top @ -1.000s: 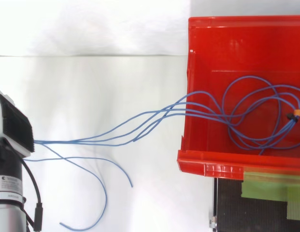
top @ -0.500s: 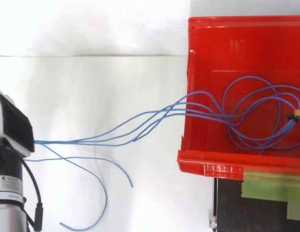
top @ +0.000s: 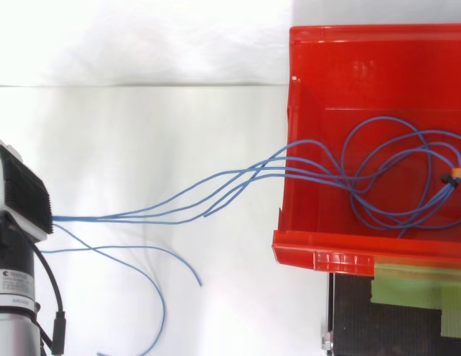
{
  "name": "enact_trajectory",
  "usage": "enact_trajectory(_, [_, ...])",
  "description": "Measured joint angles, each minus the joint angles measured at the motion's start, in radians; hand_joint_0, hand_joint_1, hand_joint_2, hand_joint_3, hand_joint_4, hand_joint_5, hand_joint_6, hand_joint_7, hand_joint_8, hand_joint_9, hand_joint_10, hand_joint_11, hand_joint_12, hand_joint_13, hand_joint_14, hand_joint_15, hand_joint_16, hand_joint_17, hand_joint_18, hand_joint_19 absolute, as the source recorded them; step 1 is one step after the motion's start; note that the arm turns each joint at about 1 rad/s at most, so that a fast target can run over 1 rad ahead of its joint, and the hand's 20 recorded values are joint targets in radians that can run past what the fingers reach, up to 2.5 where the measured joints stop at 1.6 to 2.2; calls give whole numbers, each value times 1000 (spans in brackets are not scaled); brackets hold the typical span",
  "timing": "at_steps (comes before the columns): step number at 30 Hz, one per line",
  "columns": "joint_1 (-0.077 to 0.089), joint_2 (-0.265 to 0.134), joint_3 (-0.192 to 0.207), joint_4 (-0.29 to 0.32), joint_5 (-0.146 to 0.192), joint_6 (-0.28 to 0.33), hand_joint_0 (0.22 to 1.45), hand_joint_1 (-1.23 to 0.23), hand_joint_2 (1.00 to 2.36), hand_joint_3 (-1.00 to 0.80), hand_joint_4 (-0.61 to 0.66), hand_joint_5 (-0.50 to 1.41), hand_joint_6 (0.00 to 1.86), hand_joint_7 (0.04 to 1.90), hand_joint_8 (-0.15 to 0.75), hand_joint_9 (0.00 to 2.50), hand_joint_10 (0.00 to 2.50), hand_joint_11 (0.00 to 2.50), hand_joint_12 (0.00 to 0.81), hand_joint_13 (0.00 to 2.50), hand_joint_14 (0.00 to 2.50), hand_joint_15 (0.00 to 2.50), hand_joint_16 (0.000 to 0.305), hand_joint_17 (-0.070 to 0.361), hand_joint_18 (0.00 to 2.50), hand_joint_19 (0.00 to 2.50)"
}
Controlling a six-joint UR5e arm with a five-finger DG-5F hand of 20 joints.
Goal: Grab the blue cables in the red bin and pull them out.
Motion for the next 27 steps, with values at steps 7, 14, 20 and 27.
enact_trajectory(7, [0, 0, 0, 0, 0, 0, 990, -914, 1000, -1000, 1, 487, 1334, 387, 197, 914, 756, 1754, 288, 1050, 1712, 1358, 47, 106, 987, 1111])
enact_trajectory(14, [-1, 0, 1, 0, 0, 0, 989, -916, 1000, -1000, 9, 490, 1331, 391, 194, 923, 710, 1734, 294, 1060, 1619, 1359, 47, 106, 976, 1092])
enact_trajectory(20, [0, 0, 0, 0, 0, -1, 987, -915, 1001, -1000, 11, 489, 1330, 400, 200, 930, 665, 1736, 298, 1070, 1552, 1368, 46, 105, 969, 1093])
enact_trajectory(27, [0, 0, 0, 0, 0, 0, 987, -911, 1000, -1000, 7, 486, 1330, 406, 199, 938, 612, 1749, 296, 1076, 1532, 1354, 46, 104, 966, 1085])
